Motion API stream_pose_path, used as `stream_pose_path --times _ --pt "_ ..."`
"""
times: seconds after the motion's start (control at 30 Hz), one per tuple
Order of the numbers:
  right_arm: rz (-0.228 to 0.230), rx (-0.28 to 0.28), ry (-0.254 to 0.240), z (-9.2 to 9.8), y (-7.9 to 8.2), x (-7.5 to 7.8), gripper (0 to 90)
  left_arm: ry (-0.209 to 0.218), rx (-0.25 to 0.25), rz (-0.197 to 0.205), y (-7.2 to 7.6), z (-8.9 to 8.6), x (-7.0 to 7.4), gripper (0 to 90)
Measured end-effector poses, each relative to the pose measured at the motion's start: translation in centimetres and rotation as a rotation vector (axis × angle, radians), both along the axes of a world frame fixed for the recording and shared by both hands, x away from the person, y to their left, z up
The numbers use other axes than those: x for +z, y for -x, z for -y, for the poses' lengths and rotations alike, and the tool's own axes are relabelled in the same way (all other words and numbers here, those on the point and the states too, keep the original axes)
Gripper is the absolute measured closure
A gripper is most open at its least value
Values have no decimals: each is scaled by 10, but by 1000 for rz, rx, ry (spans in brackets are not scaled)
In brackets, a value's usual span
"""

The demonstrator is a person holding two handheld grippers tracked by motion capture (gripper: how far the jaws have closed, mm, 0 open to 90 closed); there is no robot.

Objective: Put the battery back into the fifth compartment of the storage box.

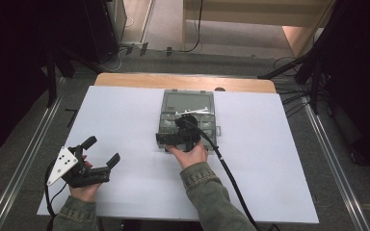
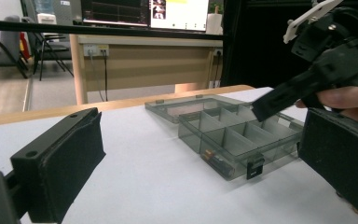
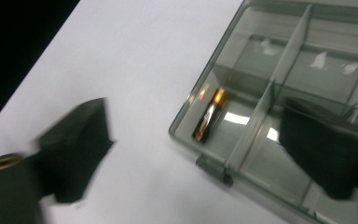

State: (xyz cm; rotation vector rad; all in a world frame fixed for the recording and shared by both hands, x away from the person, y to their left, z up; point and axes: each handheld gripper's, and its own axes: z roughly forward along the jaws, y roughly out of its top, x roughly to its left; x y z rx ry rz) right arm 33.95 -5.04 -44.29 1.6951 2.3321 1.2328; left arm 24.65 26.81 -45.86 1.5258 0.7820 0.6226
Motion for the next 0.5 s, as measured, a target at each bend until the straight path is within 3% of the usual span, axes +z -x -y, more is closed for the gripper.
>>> stream_pose_path --times 0.1,0.27,0.5 --pt "1 45 36 1 4 2 0 1 1 1 0 0 0 0" --pt "35 122 143 6 18 8 0 2 1 0 0 0 0 0" --pt "40 145 150 17 29 11 0 2 1 -2 0 0 0 0"
